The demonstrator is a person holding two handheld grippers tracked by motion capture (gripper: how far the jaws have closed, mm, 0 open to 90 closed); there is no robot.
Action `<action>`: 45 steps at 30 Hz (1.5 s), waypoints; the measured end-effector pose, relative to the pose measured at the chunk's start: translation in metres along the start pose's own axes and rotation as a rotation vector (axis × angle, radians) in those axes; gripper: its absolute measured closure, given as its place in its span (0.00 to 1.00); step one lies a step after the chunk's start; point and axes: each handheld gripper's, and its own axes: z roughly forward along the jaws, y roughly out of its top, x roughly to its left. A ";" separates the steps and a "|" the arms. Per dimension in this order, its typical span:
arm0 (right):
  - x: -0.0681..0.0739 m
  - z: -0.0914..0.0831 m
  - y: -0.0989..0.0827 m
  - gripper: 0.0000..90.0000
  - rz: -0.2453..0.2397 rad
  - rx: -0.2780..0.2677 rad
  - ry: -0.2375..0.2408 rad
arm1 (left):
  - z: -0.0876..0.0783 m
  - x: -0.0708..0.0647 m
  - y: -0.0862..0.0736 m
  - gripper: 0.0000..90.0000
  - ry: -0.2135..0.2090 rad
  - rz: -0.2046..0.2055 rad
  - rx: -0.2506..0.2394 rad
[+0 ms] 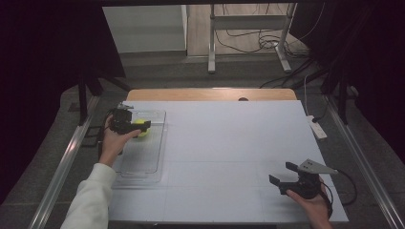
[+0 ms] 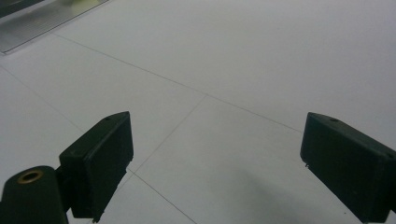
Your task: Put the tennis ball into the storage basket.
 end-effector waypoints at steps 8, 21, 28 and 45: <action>-0.001 0.001 -0.002 0.10 -0.002 0.006 0.007 | -0.007 -0.004 -0.002 0.14 -0.027 0.013 -0.026; 0.001 0.001 0.000 0.10 -0.007 0.005 0.006 | -0.031 -0.019 -0.010 0.14 -0.083 0.031 -0.093; 0.002 0.002 0.001 0.10 -0.014 0.010 0.004 | -0.047 -0.025 -0.017 0.14 -0.133 0.024 -0.140; 0.002 0.003 0.001 0.10 -0.015 0.014 0.000 | -0.072 -0.053 -0.052 0.15 -0.226 0.054 -0.191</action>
